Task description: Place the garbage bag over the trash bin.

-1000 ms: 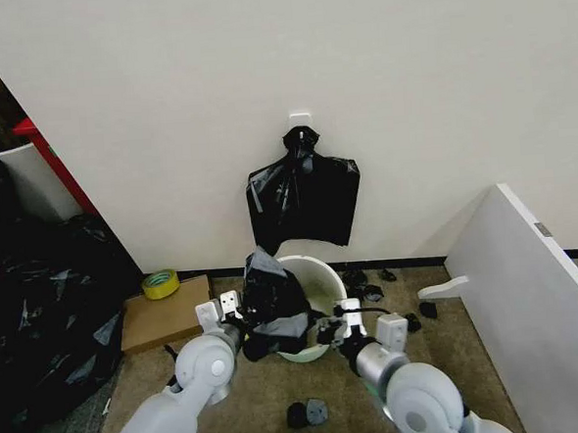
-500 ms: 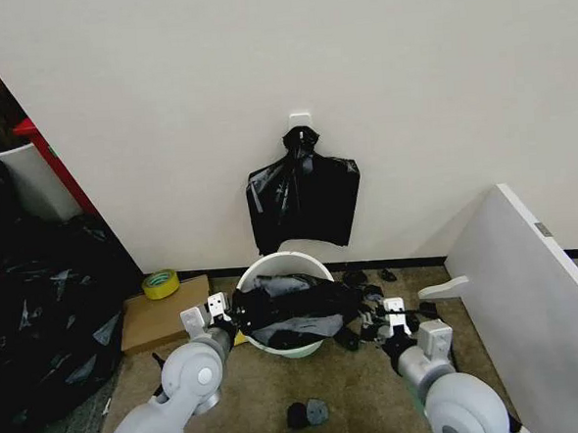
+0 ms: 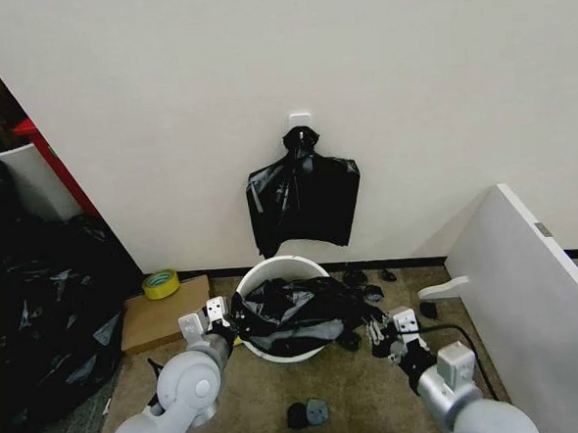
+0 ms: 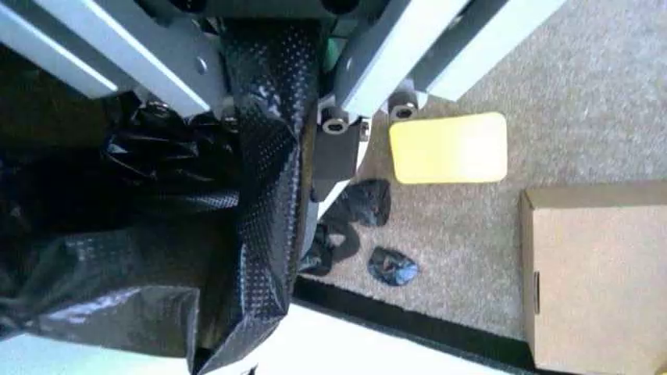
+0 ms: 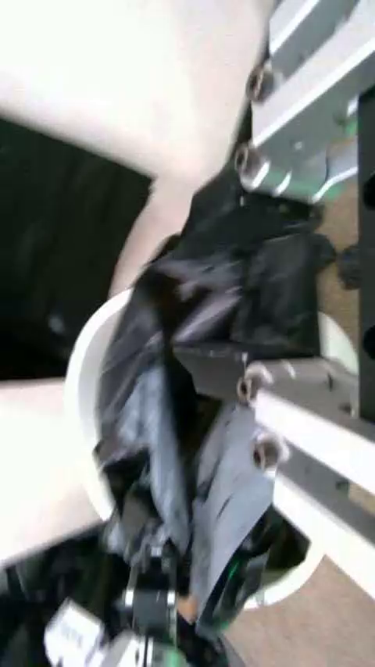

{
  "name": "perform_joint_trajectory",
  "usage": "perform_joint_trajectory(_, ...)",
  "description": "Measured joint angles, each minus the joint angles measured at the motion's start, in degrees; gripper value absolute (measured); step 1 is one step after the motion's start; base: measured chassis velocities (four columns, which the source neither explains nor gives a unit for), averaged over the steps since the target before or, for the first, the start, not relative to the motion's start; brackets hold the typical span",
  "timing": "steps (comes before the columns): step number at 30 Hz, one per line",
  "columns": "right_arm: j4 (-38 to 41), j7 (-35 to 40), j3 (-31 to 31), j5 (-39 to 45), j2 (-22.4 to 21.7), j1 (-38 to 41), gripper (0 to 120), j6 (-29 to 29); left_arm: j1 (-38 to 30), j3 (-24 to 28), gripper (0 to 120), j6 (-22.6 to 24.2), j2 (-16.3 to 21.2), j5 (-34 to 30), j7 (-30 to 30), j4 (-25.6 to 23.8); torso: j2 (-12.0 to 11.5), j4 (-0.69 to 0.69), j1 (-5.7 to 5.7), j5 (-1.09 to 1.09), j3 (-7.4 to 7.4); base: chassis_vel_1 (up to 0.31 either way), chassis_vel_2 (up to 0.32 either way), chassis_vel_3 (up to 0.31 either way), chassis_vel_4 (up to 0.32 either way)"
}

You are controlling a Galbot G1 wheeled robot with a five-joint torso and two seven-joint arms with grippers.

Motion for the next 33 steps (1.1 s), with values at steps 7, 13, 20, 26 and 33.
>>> perform_joint_trajectory(7,2.0,-6.4,0.7,-7.4,-4.3,1.0,56,4.7,1.3,0.0,1,0.6,0.7,2.6,1.1,-2.0,0.0,-0.01,0.00,-0.01,0.01,0.000,0.000,0.000,0.000)
perform_joint_trajectory(13,0.8,-12.1,-2.4,-13.5,-8.5,9.0,76,4.9,2.1,0.3,1,1.5,1.7,6.7,3.8,-3.6,0.0,0.01,0.00,0.00,0.01,0.000,0.000,0.000,0.000)
perform_joint_trajectory(20,-5.2,-23.9,-6.9,-27.6,-13.1,18.8,99,9.7,2.5,1.0,1,1.8,1.8,10.6,5.1,-4.4,0.0,0.02,0.00,-0.01,0.01,0.000,0.000,0.000,0.000)
perform_joint_trajectory(26,-9.6,-28.2,-8.5,-36.8,-12.9,20.5,100,15.0,3.0,1.9,1,2.0,1.7,11.6,5.7,-4.4,0.0,-0.01,0.00,0.00,0.01,0.000,0.000,0.000,0.000)
perform_joint_trajectory(33,-13.4,-27.9,-10.0,-47.5,-11.5,22.1,98,20.1,2.6,2.6,1,2.4,1.9,11.7,5.7,-4.4,0.0,0.00,0.00,0.00,0.01,0.000,0.000,0.000,0.000)
